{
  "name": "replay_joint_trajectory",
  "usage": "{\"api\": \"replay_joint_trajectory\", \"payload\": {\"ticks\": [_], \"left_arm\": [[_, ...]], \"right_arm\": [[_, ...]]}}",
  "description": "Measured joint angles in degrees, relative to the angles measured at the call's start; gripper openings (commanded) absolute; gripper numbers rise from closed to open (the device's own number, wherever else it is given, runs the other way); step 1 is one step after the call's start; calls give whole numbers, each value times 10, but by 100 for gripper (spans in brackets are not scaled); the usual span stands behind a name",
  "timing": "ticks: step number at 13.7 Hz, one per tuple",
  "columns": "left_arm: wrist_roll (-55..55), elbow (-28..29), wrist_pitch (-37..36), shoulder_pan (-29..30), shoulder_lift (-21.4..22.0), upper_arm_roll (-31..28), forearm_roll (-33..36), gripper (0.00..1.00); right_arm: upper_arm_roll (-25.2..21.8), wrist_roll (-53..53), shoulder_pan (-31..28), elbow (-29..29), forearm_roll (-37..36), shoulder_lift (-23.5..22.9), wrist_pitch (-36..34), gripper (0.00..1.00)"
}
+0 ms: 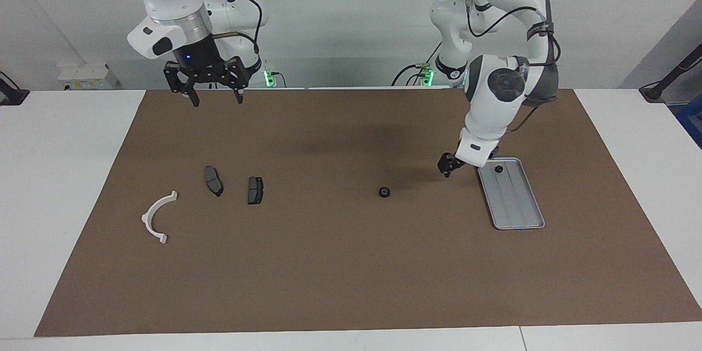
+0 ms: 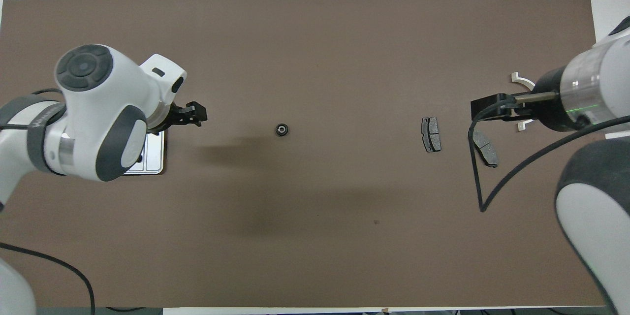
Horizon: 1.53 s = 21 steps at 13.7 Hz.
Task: Place bearing gear from tray to pile
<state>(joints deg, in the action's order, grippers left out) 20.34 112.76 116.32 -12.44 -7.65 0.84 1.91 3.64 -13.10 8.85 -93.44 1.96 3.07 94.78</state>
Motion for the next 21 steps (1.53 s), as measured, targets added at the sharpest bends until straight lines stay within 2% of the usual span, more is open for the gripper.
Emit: {"api": "replay_joint_trajectory", "payload": {"ticks": [1, 4, 7, 9, 12, 15, 18, 21], "left_arm": [[-47, 21, 0, 25, 13, 0, 0, 89], [-139, 58, 13, 86, 27, 0, 0, 81], [-169, 101, 81, 132, 31, 1, 0, 68], [-171, 127, 114, 140, 33, 1, 0, 59], [-168, 143, 125, 140, 34, 8, -1, 59], [-163, 163, 146, 140, 34, 9, -1, 58], [-162, 176, 156, 140, 34, 9, -1, 56], [-162, 187, 166, 140, 34, 9, -1, 56]], "right_arm": [[1, -40, 23, -3, 0, -2, 12, 100], [2, -180, 91, -14, 0, -32, 61, 100], [3, -297, 149, -15, 0, -93, 122, 100], [3, -360, 177, -10, 0, -138, 160, 100], [2, -435, 211, 35, -11, -220, 174, 100], [0, -462, 230, 99, -24, -303, 175, 100], [-1, -504, 263, 179, -76, -394, 175, 100], [-2, -509, 276, 238, -80, -453, 169, 100]]}}
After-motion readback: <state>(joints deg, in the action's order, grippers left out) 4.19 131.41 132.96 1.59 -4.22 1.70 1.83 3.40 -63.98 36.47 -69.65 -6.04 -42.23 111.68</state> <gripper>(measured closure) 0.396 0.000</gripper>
